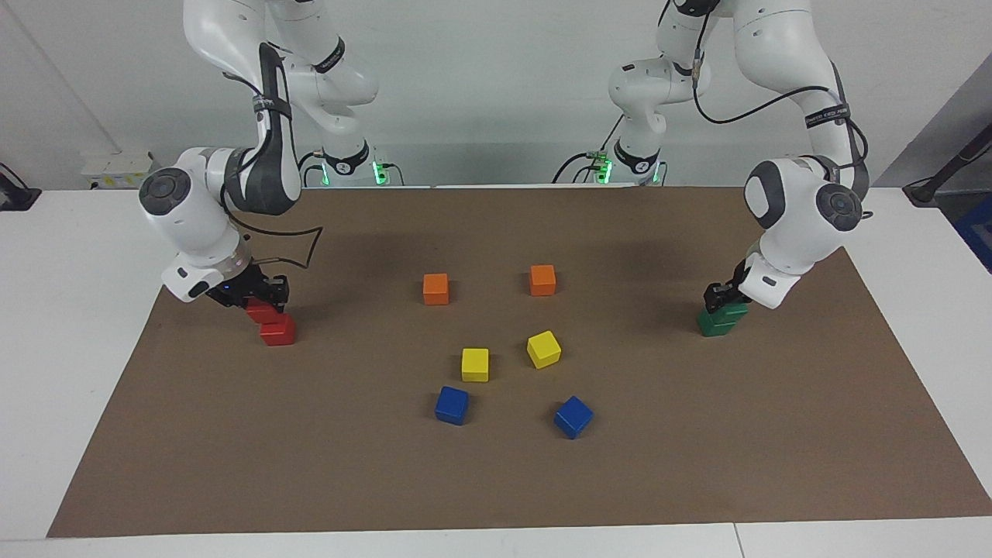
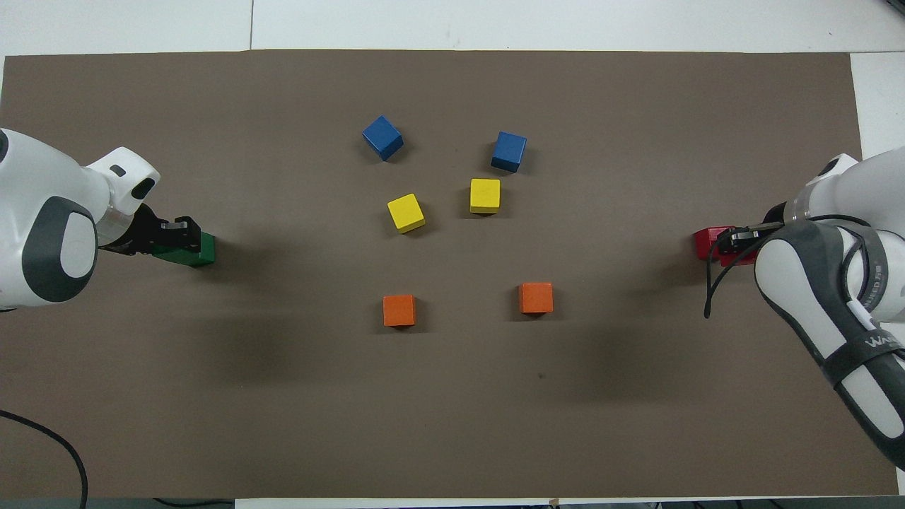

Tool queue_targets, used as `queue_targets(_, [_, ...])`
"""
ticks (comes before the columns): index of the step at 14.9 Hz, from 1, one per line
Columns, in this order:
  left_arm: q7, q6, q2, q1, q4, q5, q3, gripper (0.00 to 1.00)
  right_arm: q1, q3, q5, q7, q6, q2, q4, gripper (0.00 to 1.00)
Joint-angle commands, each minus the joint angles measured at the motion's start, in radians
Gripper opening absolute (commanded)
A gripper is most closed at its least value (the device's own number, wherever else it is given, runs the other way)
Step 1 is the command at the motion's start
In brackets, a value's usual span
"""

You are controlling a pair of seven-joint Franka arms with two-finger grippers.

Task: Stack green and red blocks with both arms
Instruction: 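Stack the red block with the right gripper while the left gripper opens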

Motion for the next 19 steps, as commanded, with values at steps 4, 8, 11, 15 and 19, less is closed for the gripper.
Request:
queue_targets(4, [0.004,0.024,-0.034,-0.003,-0.040,0.000,0.002,0.00,-0.020,0.011,0.007,-0.063,0.079,-0.017,-0.054,0.00])
queue_targets(8, [0.006,0.023,-0.034,-0.003,-0.043,0.002,0.002,0.00,-0.018,0.011,0.007,-0.058,0.094,-0.008,-0.055,0.00])
queue_targets(11, [0.006,0.024,-0.035,-0.003,-0.048,0.003,0.002,0.00,-0.011,0.011,0.007,-0.055,0.099,-0.006,-0.055,0.00])
queue_targets(15, [0.006,0.026,-0.035,-0.003,-0.048,0.005,0.004,0.00,-0.006,0.011,0.007,-0.051,0.113,-0.003,-0.055,0.00])
queue_targets(19, [0.006,0.027,-0.035,-0.002,-0.048,0.005,0.004,0.00,-0.006,0.011,0.007,-0.049,0.114,-0.003,-0.054,0.00])
